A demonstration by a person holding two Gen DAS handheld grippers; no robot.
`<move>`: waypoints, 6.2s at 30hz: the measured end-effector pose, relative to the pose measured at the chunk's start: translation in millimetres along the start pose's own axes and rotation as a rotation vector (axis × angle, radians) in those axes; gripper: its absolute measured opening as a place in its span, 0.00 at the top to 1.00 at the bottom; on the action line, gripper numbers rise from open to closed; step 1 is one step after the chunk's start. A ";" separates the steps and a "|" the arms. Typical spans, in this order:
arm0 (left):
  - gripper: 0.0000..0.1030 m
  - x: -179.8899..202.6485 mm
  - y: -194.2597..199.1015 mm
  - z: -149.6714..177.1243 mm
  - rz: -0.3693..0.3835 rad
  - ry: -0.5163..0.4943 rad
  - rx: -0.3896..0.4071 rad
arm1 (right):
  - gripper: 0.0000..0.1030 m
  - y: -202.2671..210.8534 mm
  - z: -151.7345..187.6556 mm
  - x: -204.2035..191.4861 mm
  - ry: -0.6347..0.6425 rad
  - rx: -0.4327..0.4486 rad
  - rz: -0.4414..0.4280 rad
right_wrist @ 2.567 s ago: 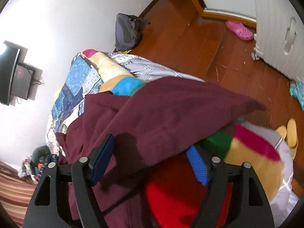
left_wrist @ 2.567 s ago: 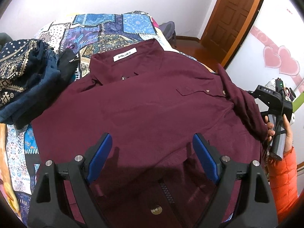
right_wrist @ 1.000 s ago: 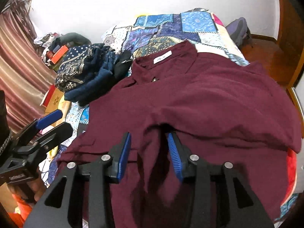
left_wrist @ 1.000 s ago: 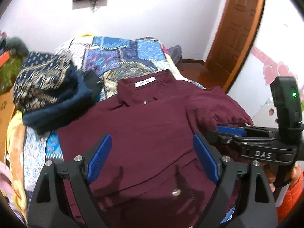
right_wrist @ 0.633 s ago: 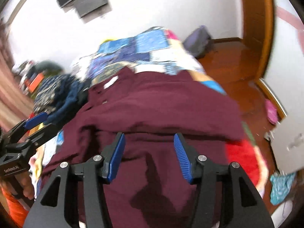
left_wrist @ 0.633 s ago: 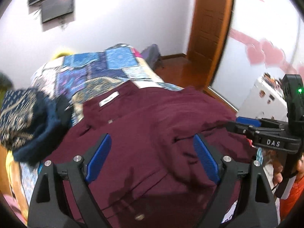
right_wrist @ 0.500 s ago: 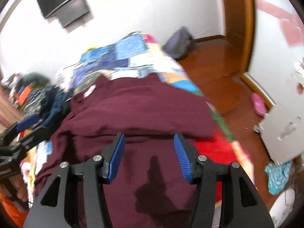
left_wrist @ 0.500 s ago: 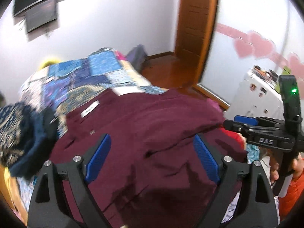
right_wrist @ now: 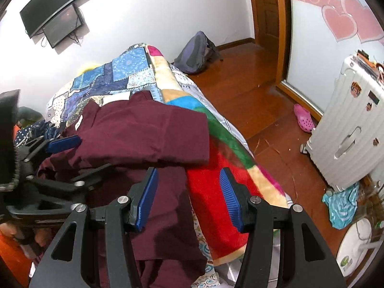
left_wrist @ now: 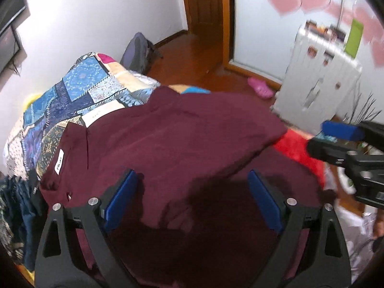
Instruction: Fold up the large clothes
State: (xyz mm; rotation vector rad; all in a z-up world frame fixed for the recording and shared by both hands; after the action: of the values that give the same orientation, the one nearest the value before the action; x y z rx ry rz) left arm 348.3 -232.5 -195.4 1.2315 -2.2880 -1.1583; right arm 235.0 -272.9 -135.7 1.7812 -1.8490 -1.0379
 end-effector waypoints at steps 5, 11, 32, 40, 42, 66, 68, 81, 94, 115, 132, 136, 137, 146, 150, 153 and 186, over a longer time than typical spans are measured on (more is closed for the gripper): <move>0.12 2.4 -22.0 9.0 -0.012 -0.035 -0.046 | 0.52 -7.8 5.2 3.1 -0.025 -0.030 -0.012; 0.49 -7.9 -20.9 7.9 0.066 0.053 -0.030 | 0.52 -8.3 8.6 -2.9 -0.022 -0.039 -0.028; 0.94 -172.4 146.3 34.8 -0.047 0.481 0.302 | 0.52 -19.8 16.1 -14.1 0.036 -0.092 -0.008; 0.94 -225.4 154.8 143.5 -0.198 0.644 0.183 | 0.52 -16.0 4.9 -35.9 0.067 -0.045 -0.015; 0.94 -232.2 147.6 174.3 -0.249 0.658 0.120 | 0.52 -18.1 8.0 -45.7 0.075 -0.054 -0.029; 0.10 -209.7 131.2 146.8 -0.261 0.400 0.105 | 0.52 -20.6 25.5 -91.0 0.226 -0.105 -0.042; 0.10 -208.9 113.2 153.0 -0.263 0.373 0.042 | 0.52 -23.0 26.4 -89.0 0.219 -0.112 -0.039; 0.10 -216.9 41.8 152.6 -0.214 0.340 -0.101 | 0.39 -41.9 31.9 -81.0 0.157 -0.141 -0.055; 0.86 -218.1 61.7 108.0 -0.190 0.387 0.071 | 0.30 -50.8 32.1 -80.8 0.133 -0.132 -0.069; 0.88 -292.5 147.2 310.3 -0.163 1.053 0.013 | 0.27 -51.5 33.2 -84.7 0.140 -0.121 -0.025; 0.41 -272.8 187.6 353.2 -0.244 1.092 0.000 | 0.27 -45.9 34.8 -85.6 0.138 -0.130 -0.006; 0.40 -283.2 213.9 347.0 -0.311 1.053 0.038 | 0.27 -43.6 30.7 -85.6 0.151 -0.130 -0.008; 0.40 -288.1 217.8 342.7 -0.322 1.042 0.045 | 0.27 -42.6 28.6 -86.3 0.155 -0.125 -0.007; 0.38 -329.9 202.4 312.2 -0.371 0.968 0.053 | 0.27 -27.6 -17.9 -83.7 0.217 -0.014 -0.009; 0.38 -349.6 165.8 317.7 -0.323 0.984 -0.020 | 0.27 -37.0 -38.9 -83.3 0.265 -0.017 -0.020; 0.37 -362.1 135.7 325.5 -0.272 1.019 -0.063 | 0.27 -49.5 -52.6 -77.8 0.285 -0.031 -0.007; 0.99 -411.1 27.6 328.4 -0.273 1.082 -0.193 | 0.82 -161.3 -58.4 -61.6 0.151 -0.288 -0.047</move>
State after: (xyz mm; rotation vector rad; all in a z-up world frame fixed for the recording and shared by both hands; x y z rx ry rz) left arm 384.7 273.7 -336.6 1.5754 -1.2071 -0.5084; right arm 396.3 -216.5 -199.0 1.6872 -1.4919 -1.0924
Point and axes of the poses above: each gripper's, at about its wrist camera, not at the fingertips, and y roughly against the way its jaws point, x to its right, z to its underside, the point moved 7 cm from there along -y, roughly the way its jaws point, and after that the axes turned 7 degrees about x, right-handed, at the moved point
